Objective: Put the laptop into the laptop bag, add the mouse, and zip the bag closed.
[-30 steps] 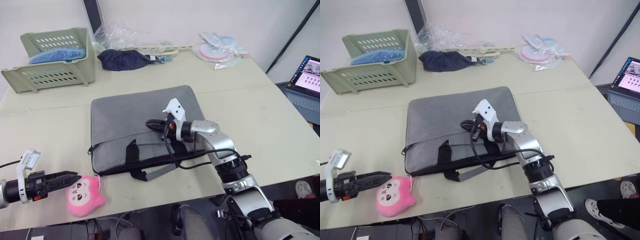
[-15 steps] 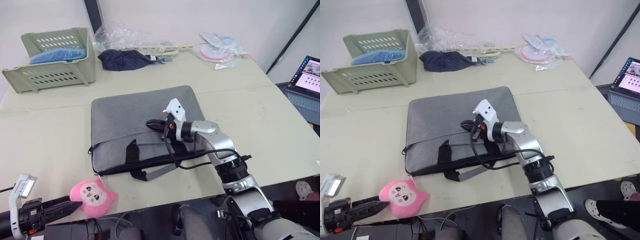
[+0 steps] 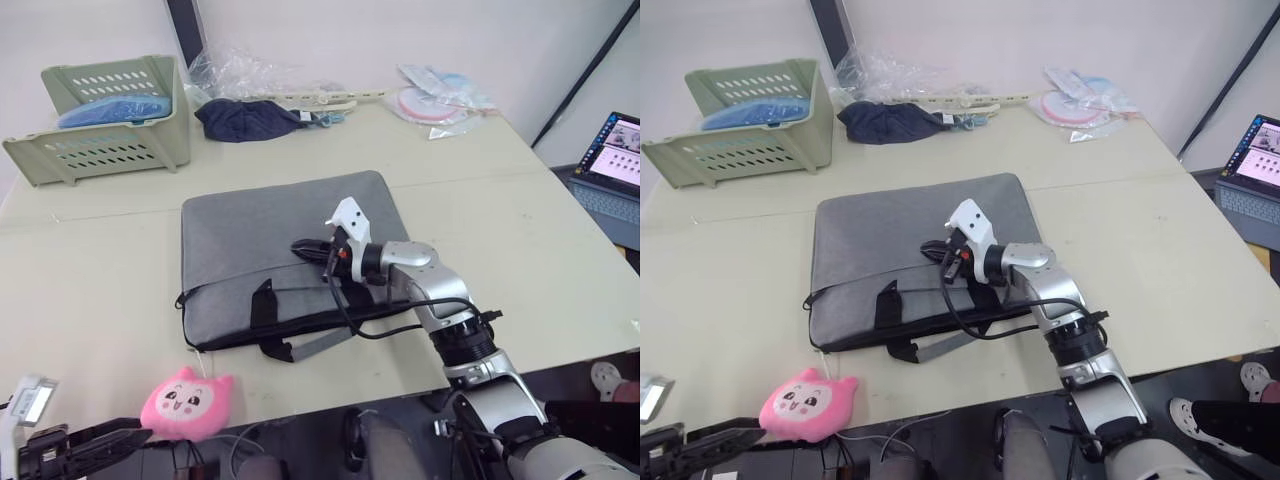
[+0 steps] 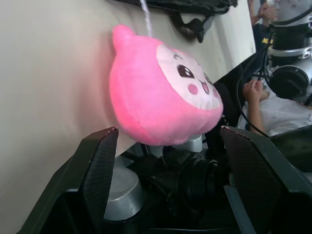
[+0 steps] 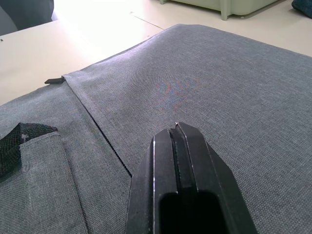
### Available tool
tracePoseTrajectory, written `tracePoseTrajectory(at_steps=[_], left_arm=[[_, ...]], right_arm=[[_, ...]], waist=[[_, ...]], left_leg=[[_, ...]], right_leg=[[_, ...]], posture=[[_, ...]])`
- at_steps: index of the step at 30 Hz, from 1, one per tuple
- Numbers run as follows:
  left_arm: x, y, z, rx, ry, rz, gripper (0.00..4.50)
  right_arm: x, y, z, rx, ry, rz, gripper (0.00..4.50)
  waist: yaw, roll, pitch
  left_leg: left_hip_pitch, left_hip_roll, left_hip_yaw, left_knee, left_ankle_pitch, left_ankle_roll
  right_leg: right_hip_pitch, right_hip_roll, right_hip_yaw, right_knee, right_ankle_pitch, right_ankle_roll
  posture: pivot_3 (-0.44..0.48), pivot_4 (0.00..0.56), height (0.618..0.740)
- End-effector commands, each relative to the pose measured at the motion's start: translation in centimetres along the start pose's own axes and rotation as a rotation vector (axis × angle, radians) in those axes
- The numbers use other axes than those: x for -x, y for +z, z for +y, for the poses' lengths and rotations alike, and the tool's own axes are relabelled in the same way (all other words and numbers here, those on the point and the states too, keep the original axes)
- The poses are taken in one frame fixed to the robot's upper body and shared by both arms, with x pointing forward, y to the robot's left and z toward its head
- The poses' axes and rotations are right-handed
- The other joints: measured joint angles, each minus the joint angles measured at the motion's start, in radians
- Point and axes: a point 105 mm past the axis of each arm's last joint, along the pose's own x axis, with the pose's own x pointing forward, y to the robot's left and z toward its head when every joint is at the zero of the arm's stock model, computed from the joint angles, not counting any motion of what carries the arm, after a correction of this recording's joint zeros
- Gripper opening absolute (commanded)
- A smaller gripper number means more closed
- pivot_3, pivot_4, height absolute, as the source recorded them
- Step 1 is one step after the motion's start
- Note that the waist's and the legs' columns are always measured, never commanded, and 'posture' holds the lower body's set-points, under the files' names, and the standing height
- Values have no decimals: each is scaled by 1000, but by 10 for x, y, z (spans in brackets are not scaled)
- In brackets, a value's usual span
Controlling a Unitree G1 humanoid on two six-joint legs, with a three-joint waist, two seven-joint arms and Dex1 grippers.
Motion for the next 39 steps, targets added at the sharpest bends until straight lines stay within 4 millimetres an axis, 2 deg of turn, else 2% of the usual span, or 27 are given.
tracePoseTrajectory(at_steps=[1,5,8,21,27,34,39], left_arm=[[23,5,6,-24,53,-11,3618],[29,13,11,-47,72,-27,3618],[24,22,15,-78,62,-33,3618],[-29,43,20,-134,-63,17,3618],[-39,39,17,-127,-97,61,3618],[-38,34,11,-107,-123,84,3618],[-51,26,3,-90,-173,103,3618]], right_arm=[[-1,-49,13,-123,38,155,0],[-1,-50,14,-122,38,157,0],[-1,-49,13,-120,38,156,0],[0,-48,11,-109,30,161,0],[3,-48,8,-109,15,165,0],[4,-49,8,-112,10,166,0],[2,-49,9,-116,13,164,0]], waist=[[0,0,0],[0,0,0],[0,0,0],[0,-1,0],[-1,0,0],[-1,0,0],[0,0,0]], left_leg=[[0,0,0,0,0,0],[0,0,0,-1,0,0],[0,0,0,-1,0,0],[0,0,1,-1,0,0],[1,0,1,-1,0,0],[1,0,1,0,0,0],[1,0,1,0,0,0]], right_leg=[[0,0,0,0,0,0],[0,0,0,0,0,-1],[0,0,0,0,0,-1],[0,0,0,1,0,0],[0,0,-1,1,0,0],[0,0,0,1,0,0],[0,0,0,1,0,0]], posture=[[0,150,740],[0,150,740],[0,150,740],[0,150,740],[0,150,740],[0,150,740],[0,150,740]])
